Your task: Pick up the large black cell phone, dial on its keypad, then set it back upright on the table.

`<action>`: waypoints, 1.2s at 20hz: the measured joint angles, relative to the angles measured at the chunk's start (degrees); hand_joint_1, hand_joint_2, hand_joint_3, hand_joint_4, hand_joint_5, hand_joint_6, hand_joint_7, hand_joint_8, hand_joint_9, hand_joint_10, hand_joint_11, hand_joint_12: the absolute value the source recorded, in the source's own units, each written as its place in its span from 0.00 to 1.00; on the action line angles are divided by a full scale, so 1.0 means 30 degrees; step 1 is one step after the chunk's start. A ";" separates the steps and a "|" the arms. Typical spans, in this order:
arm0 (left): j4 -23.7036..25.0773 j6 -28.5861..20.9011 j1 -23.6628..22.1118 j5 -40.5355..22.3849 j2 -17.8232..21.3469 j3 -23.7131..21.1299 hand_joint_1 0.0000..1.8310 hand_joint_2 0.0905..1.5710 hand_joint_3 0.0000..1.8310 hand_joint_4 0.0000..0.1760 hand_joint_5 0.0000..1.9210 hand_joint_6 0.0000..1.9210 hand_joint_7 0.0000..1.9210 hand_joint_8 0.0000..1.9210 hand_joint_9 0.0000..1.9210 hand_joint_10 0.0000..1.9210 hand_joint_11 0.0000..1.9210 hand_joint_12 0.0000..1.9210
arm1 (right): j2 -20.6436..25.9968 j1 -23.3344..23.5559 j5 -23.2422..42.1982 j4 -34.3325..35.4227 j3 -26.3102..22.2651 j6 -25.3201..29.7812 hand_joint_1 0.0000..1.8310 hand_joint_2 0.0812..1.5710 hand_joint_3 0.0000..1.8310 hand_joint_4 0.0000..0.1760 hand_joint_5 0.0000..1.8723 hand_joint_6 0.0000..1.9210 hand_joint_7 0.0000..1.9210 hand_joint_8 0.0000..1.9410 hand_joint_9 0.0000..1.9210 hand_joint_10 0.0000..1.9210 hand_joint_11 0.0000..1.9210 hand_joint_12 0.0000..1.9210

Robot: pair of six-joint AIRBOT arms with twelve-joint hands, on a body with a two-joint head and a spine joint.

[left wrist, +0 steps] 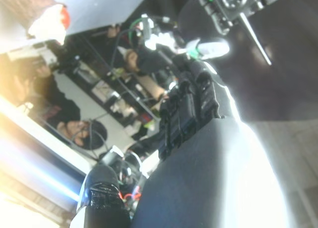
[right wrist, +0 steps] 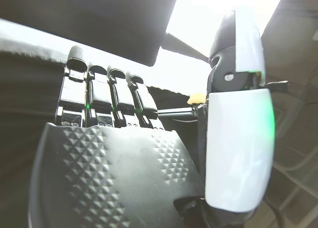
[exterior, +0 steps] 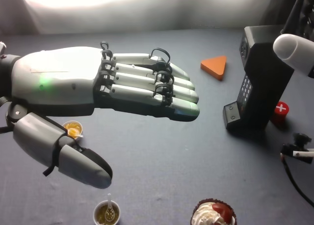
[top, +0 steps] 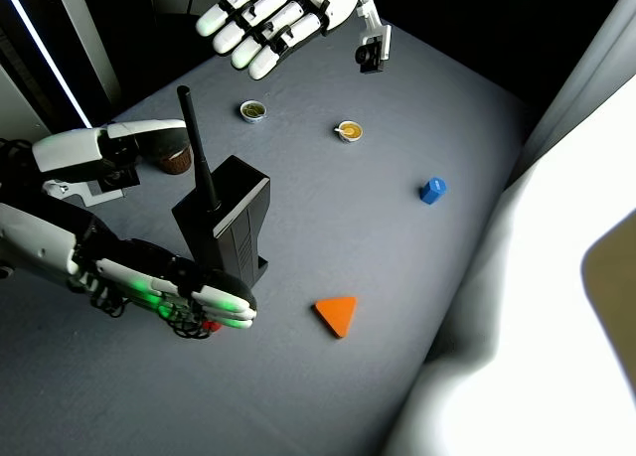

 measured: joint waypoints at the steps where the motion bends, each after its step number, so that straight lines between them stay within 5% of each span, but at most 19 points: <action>1: 0.0000 0.0000 0.0000 0.0007 0.0000 0.0000 0.05 0.74 0.00 0.00 0.09 0.00 0.10 0.00 0.09 0.00 0.00 0.24 | -0.0109 0.0000 0.0000 -0.0095 0.0146 0.0160 0.60 0.56 0.00 0.00 0.00 0.00 0.00 0.00 0.00 0.00 0.00 0.12; 21: 0.0007 -0.0015 -0.0022 0.0015 -0.0022 -0.0219 0.04 0.74 0.00 0.00 0.11 0.00 0.12 0.00 0.11 0.00 0.00 0.24 | -0.1304 0.0000 -0.0634 -0.1348 0.1974 0.1843 0.60 0.61 0.00 0.00 0.01 0.00 0.00 0.00 0.00 0.00 0.00 0.15; 24: 0.0022 0.0969 -0.0146 0.0036 -0.0029 -0.0219 0.04 0.74 0.00 0.00 0.11 0.00 0.12 0.00 0.11 0.00 0.00 0.24 | -0.1406 0.0000 -0.0736 -0.1304 0.2302 0.2113 0.60 0.61 0.00 0.00 0.01 0.00 0.00 0.00 0.00 0.00 0.00 0.14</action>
